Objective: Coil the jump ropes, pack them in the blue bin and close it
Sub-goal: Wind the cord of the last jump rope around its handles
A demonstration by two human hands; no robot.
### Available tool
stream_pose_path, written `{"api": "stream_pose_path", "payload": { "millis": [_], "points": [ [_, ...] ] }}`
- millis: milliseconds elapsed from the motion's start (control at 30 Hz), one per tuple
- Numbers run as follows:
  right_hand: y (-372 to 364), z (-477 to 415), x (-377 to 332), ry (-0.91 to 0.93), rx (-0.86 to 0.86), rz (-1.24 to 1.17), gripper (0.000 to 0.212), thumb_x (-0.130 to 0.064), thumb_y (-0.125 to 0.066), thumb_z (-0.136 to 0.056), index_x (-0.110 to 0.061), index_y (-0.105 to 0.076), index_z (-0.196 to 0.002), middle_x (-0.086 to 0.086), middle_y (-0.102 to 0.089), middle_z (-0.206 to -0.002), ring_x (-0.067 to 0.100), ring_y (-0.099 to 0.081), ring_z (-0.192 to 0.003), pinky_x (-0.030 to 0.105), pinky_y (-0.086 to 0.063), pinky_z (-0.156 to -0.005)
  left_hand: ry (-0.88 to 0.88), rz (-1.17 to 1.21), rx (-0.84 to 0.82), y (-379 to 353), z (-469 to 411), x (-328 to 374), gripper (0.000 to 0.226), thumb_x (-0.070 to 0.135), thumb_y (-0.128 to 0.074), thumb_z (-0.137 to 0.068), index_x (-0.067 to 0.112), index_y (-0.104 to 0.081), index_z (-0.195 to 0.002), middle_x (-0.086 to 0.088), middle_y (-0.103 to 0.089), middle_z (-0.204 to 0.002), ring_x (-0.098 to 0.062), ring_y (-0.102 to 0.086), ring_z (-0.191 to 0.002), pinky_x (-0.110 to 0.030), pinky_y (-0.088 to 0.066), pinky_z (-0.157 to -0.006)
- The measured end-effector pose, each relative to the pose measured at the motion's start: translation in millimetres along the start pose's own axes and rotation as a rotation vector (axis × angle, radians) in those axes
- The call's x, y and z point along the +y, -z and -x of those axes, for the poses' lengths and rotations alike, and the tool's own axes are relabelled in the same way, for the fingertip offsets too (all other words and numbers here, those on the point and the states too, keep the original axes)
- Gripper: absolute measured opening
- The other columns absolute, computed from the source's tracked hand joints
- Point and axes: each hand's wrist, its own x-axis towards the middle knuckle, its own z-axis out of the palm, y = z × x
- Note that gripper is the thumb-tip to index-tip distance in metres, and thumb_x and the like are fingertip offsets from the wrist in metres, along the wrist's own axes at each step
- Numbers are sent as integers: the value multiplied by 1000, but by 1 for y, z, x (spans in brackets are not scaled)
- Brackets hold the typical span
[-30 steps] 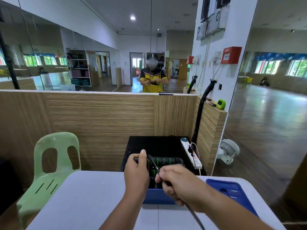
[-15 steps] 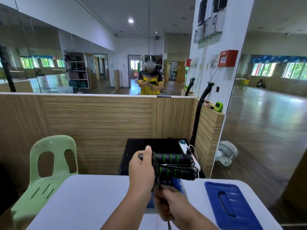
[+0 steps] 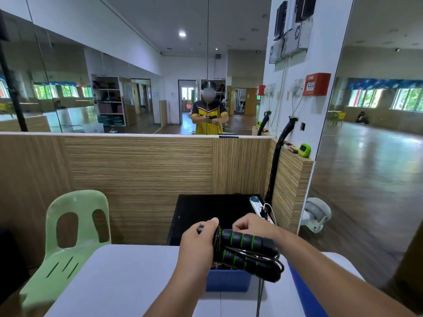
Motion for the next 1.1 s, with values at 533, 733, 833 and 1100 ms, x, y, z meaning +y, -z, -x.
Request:
{"api": "stream_pose_path", "payload": {
  "millis": [533,733,833,1100],
  "points": [
    [11,18,-68,33,40,438,32,-24,-68,-79,-15,-52,-53,-3,-43,-50,10,-36,-46,29,-35,-53,20,-221,39,7,-6,-14,27,29,-59,-101,12,-74,-88,-8,-70,-68,-16,-64,-57,-29,-51,-49],
    [0,39,-76,-71,72,148,30,-21,-48,-88,-14,-63,-63,3,-46,-54,17,-35,-48,25,-30,-44,7,-269,148,15,-13,-26,31,37,-59,-100,12,-72,-85,-11,-73,-74,-29,-70,-72,-43,-57,-65],
    [-11,50,-75,-74,38,-6,29,-16,-43,-89,-13,-64,-70,0,-43,-51,14,-31,-44,26,-26,-44,-8,-254,215,16,-19,-31,34,42,-60,-97,14,-70,-80,-15,-73,-78,-37,-73,-81,-53,-61,-75],
    [-70,81,-53,-2,27,-183,30,-14,-46,-99,-21,-58,-73,1,-52,-54,10,-44,-42,22,-39,-43,-94,-177,312,8,-22,-12,42,34,-57,-101,12,-51,-65,0,-47,-57,-20,-42,-59,-35,-36,-61]
  ]
}}
